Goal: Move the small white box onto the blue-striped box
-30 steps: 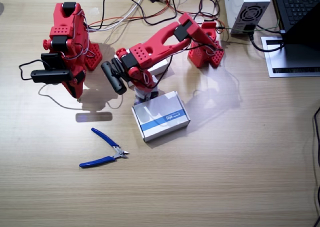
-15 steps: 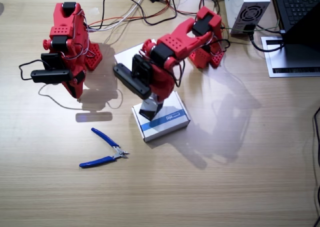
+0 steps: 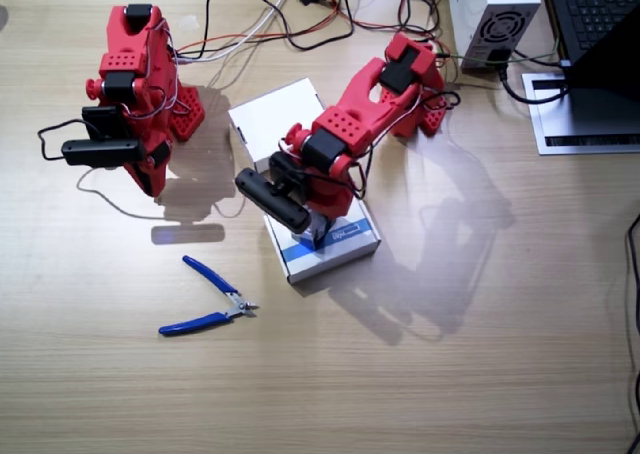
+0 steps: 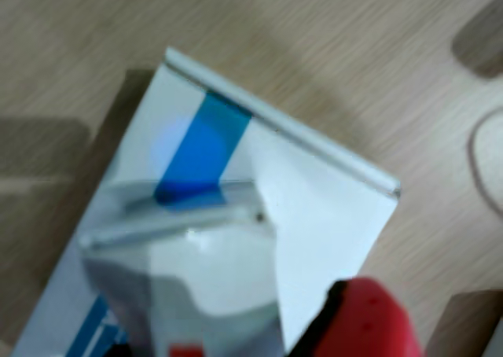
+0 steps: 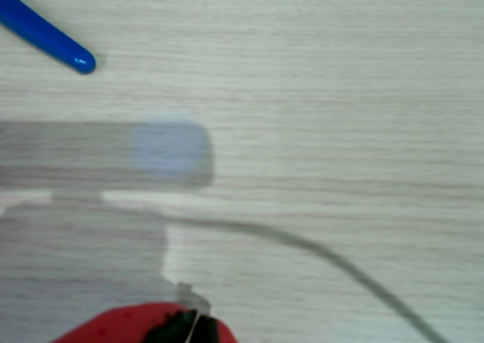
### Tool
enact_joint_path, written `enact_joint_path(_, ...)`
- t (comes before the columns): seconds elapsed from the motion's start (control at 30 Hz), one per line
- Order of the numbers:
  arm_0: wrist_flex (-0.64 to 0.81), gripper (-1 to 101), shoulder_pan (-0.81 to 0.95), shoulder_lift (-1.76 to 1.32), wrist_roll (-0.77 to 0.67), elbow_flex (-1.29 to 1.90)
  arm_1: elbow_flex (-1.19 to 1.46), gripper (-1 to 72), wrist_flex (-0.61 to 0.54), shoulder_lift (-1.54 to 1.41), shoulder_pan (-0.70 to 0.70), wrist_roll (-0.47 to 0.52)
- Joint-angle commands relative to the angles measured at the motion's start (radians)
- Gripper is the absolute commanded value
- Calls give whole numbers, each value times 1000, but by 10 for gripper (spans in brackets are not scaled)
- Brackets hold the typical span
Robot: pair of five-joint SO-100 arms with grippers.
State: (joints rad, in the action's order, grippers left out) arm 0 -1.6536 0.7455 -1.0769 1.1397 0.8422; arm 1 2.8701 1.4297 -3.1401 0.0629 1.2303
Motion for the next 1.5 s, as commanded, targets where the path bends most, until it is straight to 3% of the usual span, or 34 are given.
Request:
enact_joint_path(0.0,-21,398,2,-97,-9,-94,-18,1,31,-28,-25,18)
enact_joint_path(0.2,-21,406,-75,-305,21,-95,-18,1,31,-28,-25,18)
enact_joint_path(0.47,-20,386,-115,-839,60,368,-18,1,31,-28,-25,18)
enact_joint_path(0.5,-20,333,-143,-934,91,463,-18,1,31,-28,-25,18)
enact_joint_path(0.57,66,-1,-239,-1129,89,667,-18,1,31,-28,-25,18)
enact_joint_path(0.7,230,-1,-571,-1534,192,1111,-18,1,31,-28,-25,18)
enact_joint_path(0.87,331,-1,-747,-1652,221,1401,-18,1,31,-28,-25,18)
enact_joint_path(0.97,426,-1,-752,-1838,227,1689,-18,1,31,-28,-25,18)
enact_joint_path(1.07,377,-1,-730,-2189,244,1945,-18,1,31,-28,-25,18)
enact_joint_path(1.27,508,-1,-721,-2198,252,2187,-18,1,31,-26,-25,21)
enact_joint_path(1.47,443,-1,-680,-2198,239,2197,-18,1,31,-26,-25,23)
